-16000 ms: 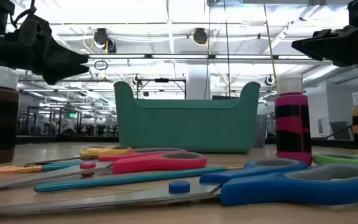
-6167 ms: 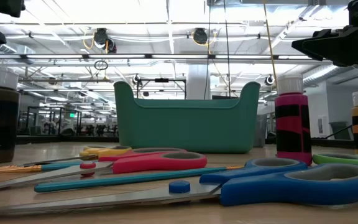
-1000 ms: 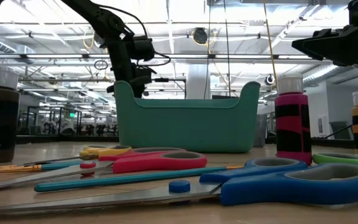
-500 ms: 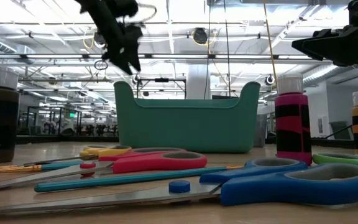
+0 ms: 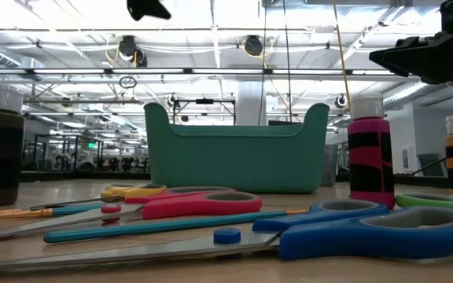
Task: Pick & Place Paint Supplies
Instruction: Put the yellow paint bottle into the left black bin
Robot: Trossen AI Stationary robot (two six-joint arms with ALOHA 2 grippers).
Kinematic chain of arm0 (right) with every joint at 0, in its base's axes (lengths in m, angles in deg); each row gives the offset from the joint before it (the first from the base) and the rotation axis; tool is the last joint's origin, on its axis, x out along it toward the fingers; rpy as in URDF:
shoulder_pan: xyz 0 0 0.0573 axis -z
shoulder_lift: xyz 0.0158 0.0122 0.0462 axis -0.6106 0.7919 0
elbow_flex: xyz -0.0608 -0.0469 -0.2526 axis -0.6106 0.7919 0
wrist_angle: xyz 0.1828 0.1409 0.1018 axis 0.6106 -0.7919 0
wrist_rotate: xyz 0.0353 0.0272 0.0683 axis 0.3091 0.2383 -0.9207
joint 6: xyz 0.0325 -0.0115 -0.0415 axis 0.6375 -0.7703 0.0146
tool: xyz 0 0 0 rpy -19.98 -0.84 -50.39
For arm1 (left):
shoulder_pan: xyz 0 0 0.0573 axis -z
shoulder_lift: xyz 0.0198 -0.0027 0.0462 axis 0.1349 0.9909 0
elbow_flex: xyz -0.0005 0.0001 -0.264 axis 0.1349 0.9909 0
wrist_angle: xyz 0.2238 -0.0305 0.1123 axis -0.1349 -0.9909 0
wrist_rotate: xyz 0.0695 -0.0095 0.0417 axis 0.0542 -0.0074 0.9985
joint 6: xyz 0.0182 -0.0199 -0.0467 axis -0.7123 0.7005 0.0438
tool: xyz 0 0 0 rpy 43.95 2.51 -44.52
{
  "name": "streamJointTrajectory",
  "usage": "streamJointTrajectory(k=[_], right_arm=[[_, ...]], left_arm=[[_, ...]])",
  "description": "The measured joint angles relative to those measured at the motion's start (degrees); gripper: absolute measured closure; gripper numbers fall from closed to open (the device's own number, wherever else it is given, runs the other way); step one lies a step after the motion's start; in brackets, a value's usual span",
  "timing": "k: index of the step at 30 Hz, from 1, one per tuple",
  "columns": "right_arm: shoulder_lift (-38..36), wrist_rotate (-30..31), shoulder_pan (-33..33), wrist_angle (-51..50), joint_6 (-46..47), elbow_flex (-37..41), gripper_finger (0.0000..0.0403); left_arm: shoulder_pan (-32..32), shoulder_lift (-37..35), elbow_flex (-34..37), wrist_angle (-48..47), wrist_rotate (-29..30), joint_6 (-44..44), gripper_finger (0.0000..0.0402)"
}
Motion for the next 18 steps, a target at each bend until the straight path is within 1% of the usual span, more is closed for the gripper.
streamJointTrajectory(k=[5, 8, 12, 18], right_arm=[[0.0, 0.0, 0.0, 0.0, 0.0, 0.0, 0.0243], [0.0, 0.0, 0.0, 0.0, 0.0, 0.0, 0.0243], [0.0, 0.0, 0.0, 0.0, 0.0, 0.0, 0.0243], [0.0, 0.0, 0.0, 0.0, 0.0, 0.0, 0.0243]], left_arm=[[8.1, -0.5, 0.0, -2.5, 0.0, 3.1, 0.0146], [11.9, -0.1, 0.0, -5.8, 0.0, 5.9, 0.0146], [16.2, 1.8, 0.0, -10.2, 0.4, 10.3, 0.0147], [21.4, 5.2, 0.0, -13.5, 0.4, 18.0, 0.0147]])
